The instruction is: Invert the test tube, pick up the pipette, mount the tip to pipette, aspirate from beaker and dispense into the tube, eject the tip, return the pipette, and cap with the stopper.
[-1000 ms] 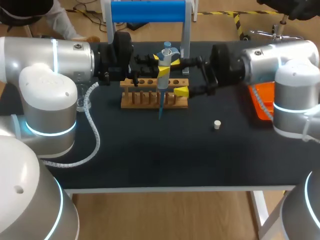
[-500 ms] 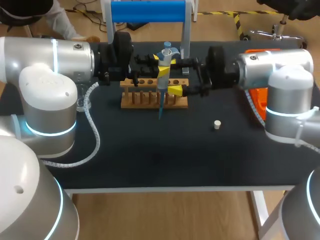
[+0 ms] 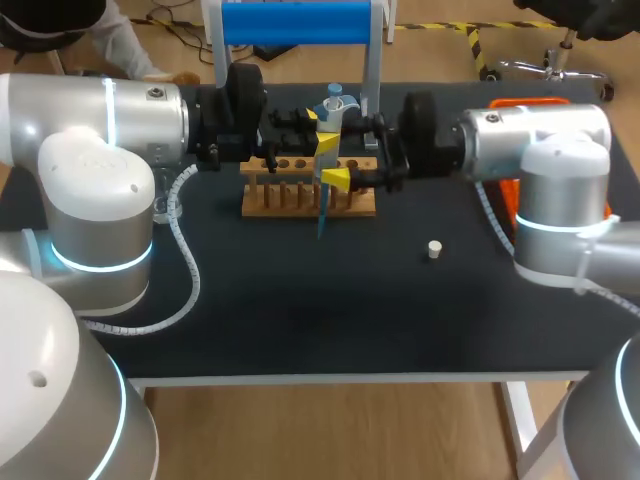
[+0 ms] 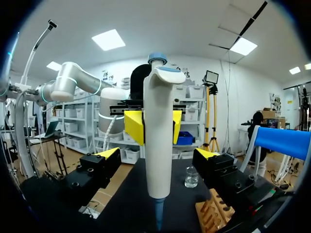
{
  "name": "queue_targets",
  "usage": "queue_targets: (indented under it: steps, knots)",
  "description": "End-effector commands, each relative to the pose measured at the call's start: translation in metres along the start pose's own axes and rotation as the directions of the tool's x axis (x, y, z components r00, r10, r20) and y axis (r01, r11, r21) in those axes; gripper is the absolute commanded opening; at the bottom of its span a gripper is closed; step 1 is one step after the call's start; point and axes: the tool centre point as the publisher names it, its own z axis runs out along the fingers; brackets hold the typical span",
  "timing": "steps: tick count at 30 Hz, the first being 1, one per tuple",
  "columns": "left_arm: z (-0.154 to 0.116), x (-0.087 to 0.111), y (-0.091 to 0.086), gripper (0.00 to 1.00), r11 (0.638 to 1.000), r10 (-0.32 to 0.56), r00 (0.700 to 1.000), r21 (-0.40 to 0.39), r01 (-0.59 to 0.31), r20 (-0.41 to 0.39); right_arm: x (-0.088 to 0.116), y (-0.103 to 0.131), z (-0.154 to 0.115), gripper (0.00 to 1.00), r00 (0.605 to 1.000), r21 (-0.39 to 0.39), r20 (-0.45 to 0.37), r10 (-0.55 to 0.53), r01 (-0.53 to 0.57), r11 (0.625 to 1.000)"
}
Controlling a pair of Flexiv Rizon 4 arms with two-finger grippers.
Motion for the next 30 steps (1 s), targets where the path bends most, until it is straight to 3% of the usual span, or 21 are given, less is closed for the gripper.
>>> queue_targets:
  steps: [1, 8, 9, 10, 15, 26, 27, 28, 30]
  knots:
    - [0.0004, -0.0001, -0.0004, 0.0, 1.0, -0.001, 1.0, -0.001, 0.001, 0.001, 0.0006, -0.0009, 0.0047, 1.0, 1.0, -0.01, 0.01, 0.0, 0.0, 1.0]
    - [0.0004, -0.0001, -0.0004, 0.0, 1.0, -0.001, 1.0, -0.001, 0.001, 0.001, 0.0006, -0.0016, 0.0078, 1.0, 1.0, -0.017, 0.018, 0.005, -0.005, 1.0]
    - [0.0004, -0.0001, -0.0004, 0.0, 1.0, -0.001, 1.0, -0.001, 0.001, 0.001, 0.0006, -0.0016, 0.0079, 0.62, 1.0, -0.019, 0.018, 0.007, -0.006, 1.0]
    - [0.0004, -0.0001, -0.0004, 0.0, 1.0, -0.001, 1.0, -0.001, 0.001, 0.001, 0.0006, -0.0016, 0.008, 0.45, 1.0, -0.02, 0.019, 0.008, -0.008, 1.0]
    - [0.0004, -0.0001, -0.0004, 0.0, 1.0, -0.001, 1.0, -0.001, 0.001, 0.001, -0.0001, -0.0015, 0.0083, 0.0, 1.0, -0.026, 0.022, 0.014, -0.014, 1.0]
    - [0.0004, -0.0001, -0.0004, 0.0, 1.0, -0.001, 1.0, -0.001, 0.001, 0.001, -0.0005, 0.0008, 0.0058, 0.0, 1.0, -0.038, 0.016, 0.017, -0.016, 0.999]
    - [0.0004, -0.0001, -0.0004, 0.18, 1.0, -0.001, 1.0, -0.001, 0.001, 0.001, -0.0004, 0.0011, 0.0055, 0.0, 1.0, -0.039, 0.015, 0.016, -0.016, 0.999]
    - [0.0004, -0.0001, -0.0004, 1.0, 1.0, -0.001, 1.0, -0.001, 0.001, 0.001, 0.0, 0.0018, 0.0046, 0.0, 1.0, -0.038, 0.013, 0.016, -0.016, 0.999]
    - [0.0004, -0.0001, -0.0004, 1.0, 1.0, -0.001, 1.0, -0.001, 0.001, 0.001, -0.0006, 0.0042, 0.0017, 0.0, 1.0, -0.042, 0.007, 0.016, -0.016, 0.999]
